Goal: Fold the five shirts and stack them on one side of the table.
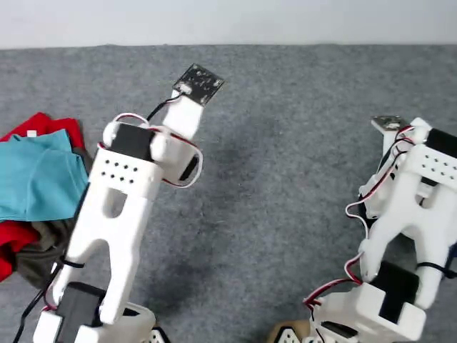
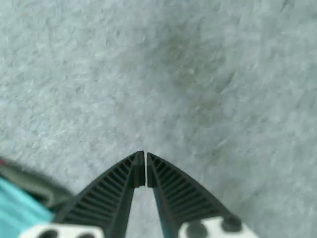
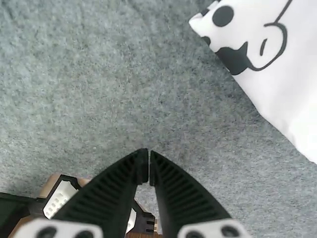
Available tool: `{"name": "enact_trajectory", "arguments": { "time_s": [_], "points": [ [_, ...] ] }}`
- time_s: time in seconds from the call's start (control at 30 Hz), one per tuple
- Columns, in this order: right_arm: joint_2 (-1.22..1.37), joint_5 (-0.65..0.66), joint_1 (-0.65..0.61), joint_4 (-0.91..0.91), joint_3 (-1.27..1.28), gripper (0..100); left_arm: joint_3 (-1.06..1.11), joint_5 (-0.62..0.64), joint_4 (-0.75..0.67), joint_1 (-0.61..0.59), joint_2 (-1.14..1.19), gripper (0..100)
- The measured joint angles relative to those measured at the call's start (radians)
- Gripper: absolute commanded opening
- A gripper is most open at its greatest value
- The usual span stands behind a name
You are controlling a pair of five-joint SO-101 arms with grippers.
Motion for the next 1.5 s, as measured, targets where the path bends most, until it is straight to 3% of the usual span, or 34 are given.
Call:
{"name": "enact_trajectory", "arguments": {
  "time_s": [0.13,0.37,0.53,0.67,1.23,1.5],
  "points": [
    [0.0,0.0,0.0,0.0,0.0,1.0,0.0,-0.081,0.094,-0.137,0.0,17],
    [0.0,0.0,0.0,0.0,0.0,1.0,0.002,-0.273,0.186,-0.433,0.0,22],
    [0.0,0.0,0.0,0.0,0.0,1.0,0.097,-0.422,0.175,-0.586,0.0,24],
    [0.0,0.0,0.0,0.0,0.0,1.0,0.233,-0.486,0.037,-0.674,0.0,24],
    [0.0,0.0,0.0,0.0,0.0,1.0,0.531,-0.509,-0.407,-0.698,0.0,23],
    [0.0,0.0,0.0,0.0,0.0,1.0,0.598,-0.502,-0.534,-0.698,0.0,9]
  ]
}}
